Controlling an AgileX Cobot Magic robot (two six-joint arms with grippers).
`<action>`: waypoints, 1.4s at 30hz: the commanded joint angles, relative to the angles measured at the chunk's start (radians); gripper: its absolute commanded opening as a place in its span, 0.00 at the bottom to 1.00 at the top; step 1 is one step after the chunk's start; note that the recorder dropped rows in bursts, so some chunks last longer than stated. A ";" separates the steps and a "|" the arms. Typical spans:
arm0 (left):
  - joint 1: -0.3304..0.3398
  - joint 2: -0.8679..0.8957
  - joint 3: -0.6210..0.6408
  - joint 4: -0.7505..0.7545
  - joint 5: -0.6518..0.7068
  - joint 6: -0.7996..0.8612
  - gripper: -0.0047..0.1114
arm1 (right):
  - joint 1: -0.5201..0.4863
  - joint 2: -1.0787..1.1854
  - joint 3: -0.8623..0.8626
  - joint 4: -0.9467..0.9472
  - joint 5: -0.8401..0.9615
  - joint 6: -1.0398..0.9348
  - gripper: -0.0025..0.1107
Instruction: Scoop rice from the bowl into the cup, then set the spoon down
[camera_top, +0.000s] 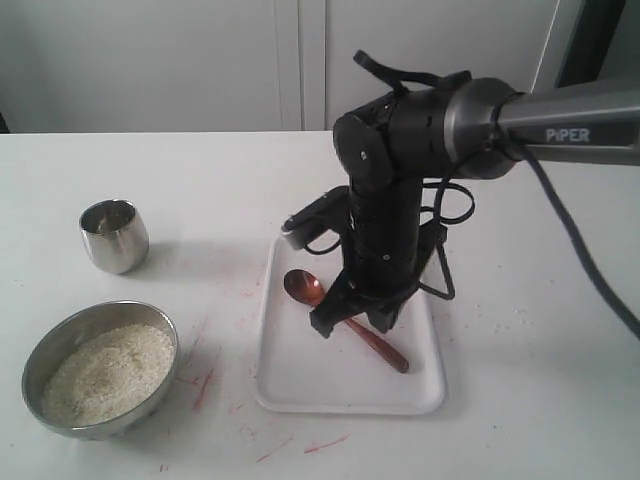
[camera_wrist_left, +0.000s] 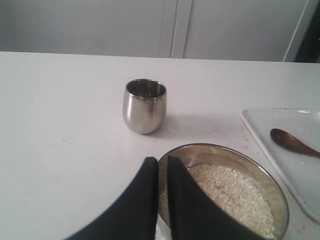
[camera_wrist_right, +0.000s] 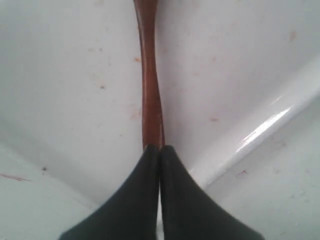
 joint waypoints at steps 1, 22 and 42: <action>-0.002 -0.004 -0.003 -0.009 0.003 -0.002 0.16 | -0.006 -0.116 0.035 -0.004 -0.103 0.027 0.02; -0.002 -0.004 -0.003 -0.009 0.003 -0.002 0.16 | -0.006 -1.036 0.633 -0.006 -0.635 0.055 0.02; -0.002 -0.004 -0.003 -0.009 0.003 -0.002 0.16 | -0.006 -1.967 1.232 0.212 -0.894 0.189 0.02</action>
